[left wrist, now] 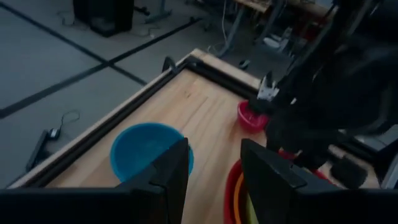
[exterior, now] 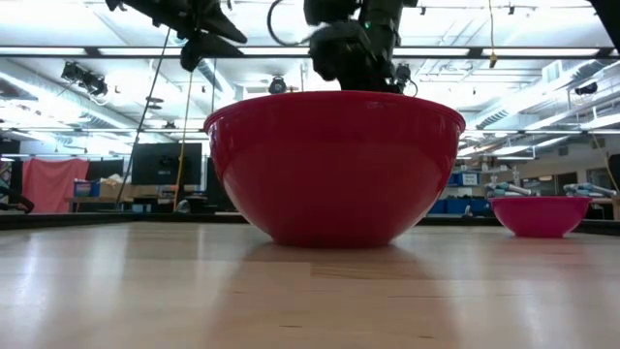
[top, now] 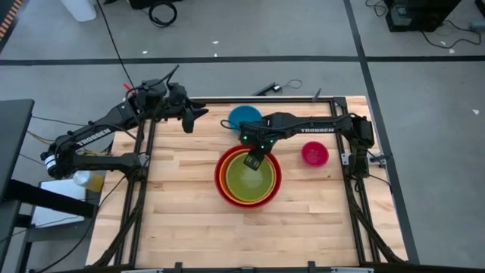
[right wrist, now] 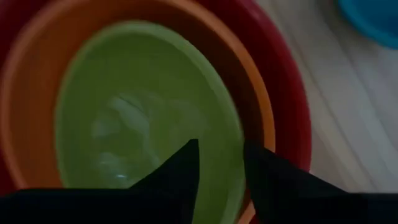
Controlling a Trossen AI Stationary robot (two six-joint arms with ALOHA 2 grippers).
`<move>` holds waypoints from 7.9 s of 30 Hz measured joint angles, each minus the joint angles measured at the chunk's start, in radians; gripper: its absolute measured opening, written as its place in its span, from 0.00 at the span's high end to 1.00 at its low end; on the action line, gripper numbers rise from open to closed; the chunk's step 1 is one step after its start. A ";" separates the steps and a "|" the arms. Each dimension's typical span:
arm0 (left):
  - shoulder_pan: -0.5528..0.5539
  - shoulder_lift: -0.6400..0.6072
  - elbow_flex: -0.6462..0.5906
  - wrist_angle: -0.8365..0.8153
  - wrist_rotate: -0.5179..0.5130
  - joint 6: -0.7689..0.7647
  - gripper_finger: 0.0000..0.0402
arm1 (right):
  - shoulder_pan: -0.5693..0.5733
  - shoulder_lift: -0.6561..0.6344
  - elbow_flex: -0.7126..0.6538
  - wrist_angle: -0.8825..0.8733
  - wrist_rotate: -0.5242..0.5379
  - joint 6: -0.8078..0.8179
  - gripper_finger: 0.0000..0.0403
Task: Nest bowls inside each other
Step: Stack the green bowl on top of the orange bowl, then stack the blue bowl on top of the green bowl, then stack the pink bowl on top of the blue bowl
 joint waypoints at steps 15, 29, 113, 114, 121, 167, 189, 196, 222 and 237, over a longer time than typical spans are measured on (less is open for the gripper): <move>0.000 0.000 0.000 -0.117 -0.036 -0.069 0.62 | -0.075 -0.001 0.343 -0.221 0.086 -0.032 0.64; 0.001 0.012 -0.055 -0.172 -0.141 -0.128 0.62 | -0.092 0.000 0.375 0.048 -0.007 -0.111 0.64; 0.074 0.242 0.077 -0.380 -0.115 -0.171 0.71 | -0.464 0.002 -0.362 0.579 0.020 0.244 0.67; 0.070 0.242 0.077 -0.381 -0.115 -0.174 0.71 | -0.457 0.002 -0.363 0.594 0.018 0.244 0.67; 0.037 0.242 0.077 -0.377 -0.115 -0.175 0.71 | -0.424 0.002 -0.365 0.674 0.016 0.282 0.67; 0.022 0.242 0.076 -0.008 -0.202 -0.024 0.71 | -0.041 -0.257 -0.378 0.316 -0.088 0.128 0.95; -0.010 0.242 0.076 -0.026 -0.198 -0.030 0.71 | 0.019 -0.459 -0.377 -0.071 0.292 0.358 0.59; -0.067 0.242 0.076 -0.025 -0.197 -0.050 0.71 | -0.036 -0.593 -0.620 -0.202 0.367 0.515 0.60; -0.173 0.242 0.076 -0.011 -0.197 -0.064 0.71 | -0.352 -0.672 -1.086 0.147 0.107 0.425 0.89; -0.176 0.242 0.077 -0.012 -0.198 -0.082 0.71 | -0.153 -0.680 -0.631 0.430 0.136 0.262 0.94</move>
